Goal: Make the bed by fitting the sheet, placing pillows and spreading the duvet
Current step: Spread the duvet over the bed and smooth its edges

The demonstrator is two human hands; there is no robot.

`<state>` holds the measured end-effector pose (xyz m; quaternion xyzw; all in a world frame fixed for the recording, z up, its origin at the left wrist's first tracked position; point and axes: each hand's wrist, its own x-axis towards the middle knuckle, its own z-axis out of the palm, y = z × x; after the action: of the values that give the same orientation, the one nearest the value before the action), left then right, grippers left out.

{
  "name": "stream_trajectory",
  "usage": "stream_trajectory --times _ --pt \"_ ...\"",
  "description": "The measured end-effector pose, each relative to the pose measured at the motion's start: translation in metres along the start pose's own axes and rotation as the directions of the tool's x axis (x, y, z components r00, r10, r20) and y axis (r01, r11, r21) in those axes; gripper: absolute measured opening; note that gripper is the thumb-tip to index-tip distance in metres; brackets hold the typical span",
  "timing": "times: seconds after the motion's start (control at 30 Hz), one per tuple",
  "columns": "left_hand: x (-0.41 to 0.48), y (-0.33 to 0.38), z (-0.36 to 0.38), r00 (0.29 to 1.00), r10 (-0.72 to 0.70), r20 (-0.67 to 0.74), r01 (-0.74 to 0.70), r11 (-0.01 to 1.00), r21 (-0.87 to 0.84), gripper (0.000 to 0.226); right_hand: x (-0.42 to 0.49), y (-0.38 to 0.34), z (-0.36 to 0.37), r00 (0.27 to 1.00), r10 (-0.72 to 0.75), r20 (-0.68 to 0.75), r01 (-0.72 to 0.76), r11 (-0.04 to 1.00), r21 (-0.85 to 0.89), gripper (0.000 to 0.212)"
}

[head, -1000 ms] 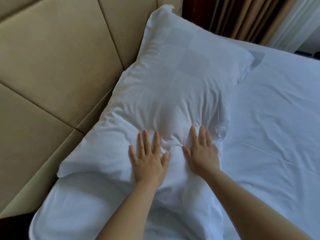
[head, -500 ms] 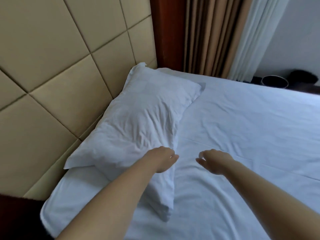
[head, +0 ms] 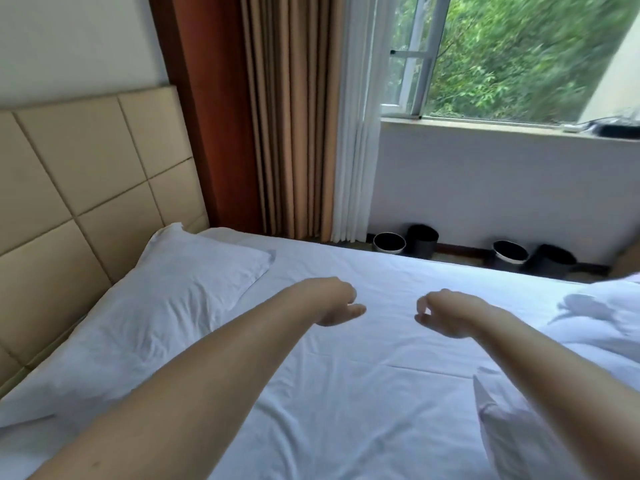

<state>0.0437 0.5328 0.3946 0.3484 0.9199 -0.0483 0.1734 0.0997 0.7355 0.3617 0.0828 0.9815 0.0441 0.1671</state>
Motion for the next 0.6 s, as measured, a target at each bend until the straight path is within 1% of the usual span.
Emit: stream_trajectory --times 0.13,0.3,0.47,0.6 --pt "0.000 0.043 -0.037 0.997 0.073 0.006 -0.073 0.991 0.116 0.051 -0.038 0.056 -0.027 0.993 0.101 -0.062 -0.097 0.993 0.069 0.032" --pt "0.012 0.089 -0.067 0.981 0.192 -0.019 -0.186 0.969 0.162 0.053 -0.090 0.108 -0.041 0.967 0.230 -0.107 -0.217 0.969 0.117 0.029" --pt "0.029 0.141 -0.073 0.948 0.317 -0.005 -0.310 0.931 0.195 0.052 -0.144 0.150 -0.030 0.931 0.359 -0.069 -0.349 0.929 0.127 0.029" --pt "0.040 0.182 -0.064 0.908 0.419 0.023 -0.416 0.892 0.177 0.051 -0.183 0.175 -0.015 0.906 0.423 -0.022 -0.414 0.895 0.168 0.030"
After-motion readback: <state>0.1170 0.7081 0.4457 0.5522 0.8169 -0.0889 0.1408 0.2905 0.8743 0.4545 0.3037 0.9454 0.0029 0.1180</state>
